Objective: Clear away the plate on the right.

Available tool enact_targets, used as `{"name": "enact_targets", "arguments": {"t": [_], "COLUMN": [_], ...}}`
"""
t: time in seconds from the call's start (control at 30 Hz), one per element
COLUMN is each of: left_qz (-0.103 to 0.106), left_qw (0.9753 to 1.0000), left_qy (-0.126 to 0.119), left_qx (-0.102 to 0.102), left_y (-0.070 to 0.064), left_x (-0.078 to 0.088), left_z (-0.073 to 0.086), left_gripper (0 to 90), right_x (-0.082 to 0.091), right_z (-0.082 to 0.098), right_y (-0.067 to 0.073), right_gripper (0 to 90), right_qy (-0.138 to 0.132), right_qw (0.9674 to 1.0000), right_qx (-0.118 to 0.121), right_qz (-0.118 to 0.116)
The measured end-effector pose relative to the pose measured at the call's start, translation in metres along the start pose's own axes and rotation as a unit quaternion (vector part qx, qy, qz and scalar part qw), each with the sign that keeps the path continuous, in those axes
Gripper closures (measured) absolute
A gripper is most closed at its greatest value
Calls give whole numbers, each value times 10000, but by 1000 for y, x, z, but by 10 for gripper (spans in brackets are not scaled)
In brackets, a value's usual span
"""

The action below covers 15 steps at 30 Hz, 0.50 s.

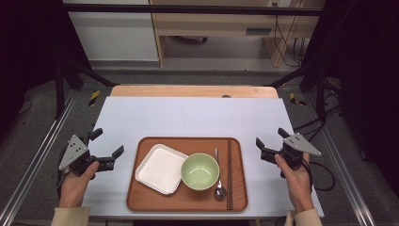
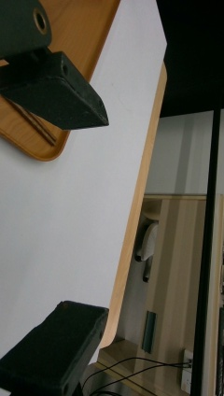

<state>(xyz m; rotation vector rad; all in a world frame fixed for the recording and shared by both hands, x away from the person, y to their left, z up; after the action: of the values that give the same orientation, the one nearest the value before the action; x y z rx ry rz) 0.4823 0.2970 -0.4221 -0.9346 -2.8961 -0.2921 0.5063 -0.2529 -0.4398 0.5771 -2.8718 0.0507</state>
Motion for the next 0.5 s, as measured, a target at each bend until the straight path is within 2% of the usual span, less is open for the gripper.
{"name": "enact_targets", "arguments": {"t": [0.13, 0.33, 0.43, 0.5], "left_qz": [-1, 123, 215, 320], "left_qw": [10000, 9999, 9997, 9994], "left_qy": [40, 70, 110, 80], "left_qx": [51, 41, -29, 50], "left_y": [1, -4, -8, -11], "left_x": [-1, -4, -6, -8], "left_z": [7, 15, 19, 23], "left_gripper": [14, 17, 17, 17], "right_x": [0, -4, -5, -7], "right_z": [4, 9, 10, 12], "right_y": [-1, 5, 8, 10], "right_gripper": [80, 80, 82, 84], "right_qy": [35, 61, 68, 85], "right_qw": [10000, 9998, 9996, 9993], "right_qx": [-17, 57, -15, -96], "right_qz": [-14, -164, -265, -343]}}
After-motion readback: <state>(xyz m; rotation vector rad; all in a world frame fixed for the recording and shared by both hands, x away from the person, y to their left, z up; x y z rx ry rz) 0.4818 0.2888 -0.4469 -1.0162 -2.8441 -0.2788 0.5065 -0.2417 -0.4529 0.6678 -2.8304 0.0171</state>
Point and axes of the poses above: each handheld gripper's, and its own axes: x roughly backward along the jaws, z roughly out of its underside, y roughly to its left, the point moved 5 cm from there along -x, roughly forward along the jaws, and after that the axes turned 2 degrees about -x, right-handed, at the moved point
